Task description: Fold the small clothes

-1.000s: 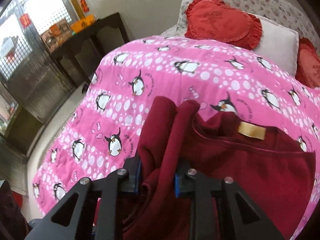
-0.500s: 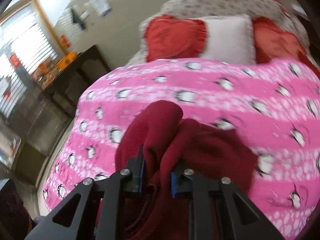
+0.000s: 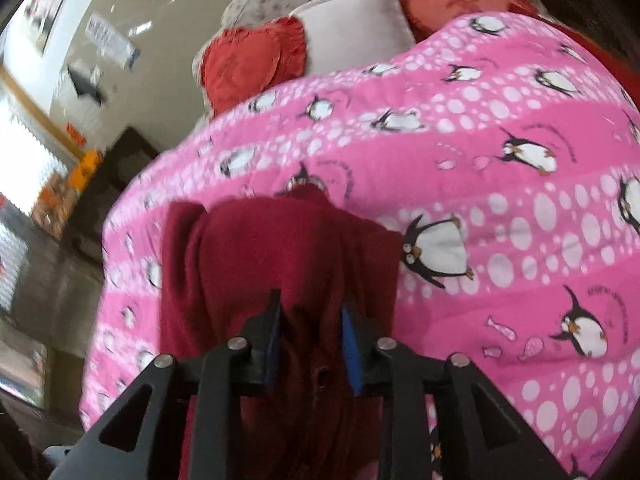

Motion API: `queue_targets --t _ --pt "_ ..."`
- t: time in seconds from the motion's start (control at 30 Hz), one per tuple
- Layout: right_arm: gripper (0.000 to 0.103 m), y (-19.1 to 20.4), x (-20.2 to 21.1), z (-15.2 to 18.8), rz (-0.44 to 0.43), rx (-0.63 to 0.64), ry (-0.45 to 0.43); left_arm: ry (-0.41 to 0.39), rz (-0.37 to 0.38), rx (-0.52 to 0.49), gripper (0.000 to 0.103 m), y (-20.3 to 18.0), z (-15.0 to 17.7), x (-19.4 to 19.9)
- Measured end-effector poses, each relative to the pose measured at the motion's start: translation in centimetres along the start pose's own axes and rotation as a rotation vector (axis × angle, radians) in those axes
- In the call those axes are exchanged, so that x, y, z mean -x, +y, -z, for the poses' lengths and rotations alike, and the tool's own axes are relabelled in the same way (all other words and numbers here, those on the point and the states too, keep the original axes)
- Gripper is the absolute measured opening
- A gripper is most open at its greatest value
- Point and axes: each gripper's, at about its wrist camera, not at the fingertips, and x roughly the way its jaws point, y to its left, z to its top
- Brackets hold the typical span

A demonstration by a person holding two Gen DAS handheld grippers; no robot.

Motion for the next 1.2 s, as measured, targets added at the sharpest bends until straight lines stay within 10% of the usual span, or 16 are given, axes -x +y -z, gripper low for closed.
queue_targets --t 0.1,0.2,0.3,0.53,0.87,0.93,0.97,1.2 --pt "0.064 0.0 1.2 -1.4 0.015 -0.026 -0.077 -0.038 -0.096 0.062 0.012 3.0 -0.3 0.4" --pt "0.062 0.8 -0.1 -2.7 0.017 -0.011 -0.066 -0.009 -0.122 0.119 0.012 4.5 -0.2 -1.4" --pt "0.018 3.1 -2.2 -2.8 0.057 0.115 -0.003 0.037 -0.163 0.132 0.012 4.7 0.8 -3.5" --pt "0.01 1.3 -1.6 -2.5 0.191 0.14 -0.073 0.098 -0.196 0.122 0.012 4.1 2.0 -6.9" --pt "0.065 3.1 3.6 1.6 0.081 0.106 -0.009 0.09 -0.201 0.119 0.013 4.1 2.3 -6.8" --pt "0.056 3.5 3.0 3.3 0.095 0.139 0.035 0.088 -0.207 0.121 0.013 4.0 2.3 -6.8" --pt "0.012 3.6 2.2 3.9 0.109 0.17 0.06 0.091 -0.203 0.126 0.013 3.9 2.2 -6.7" --pt "0.014 2.8 1.0 5.3 0.239 0.258 0.025 0.099 -0.223 0.103 0.017 3.4 2.3 -6.6"
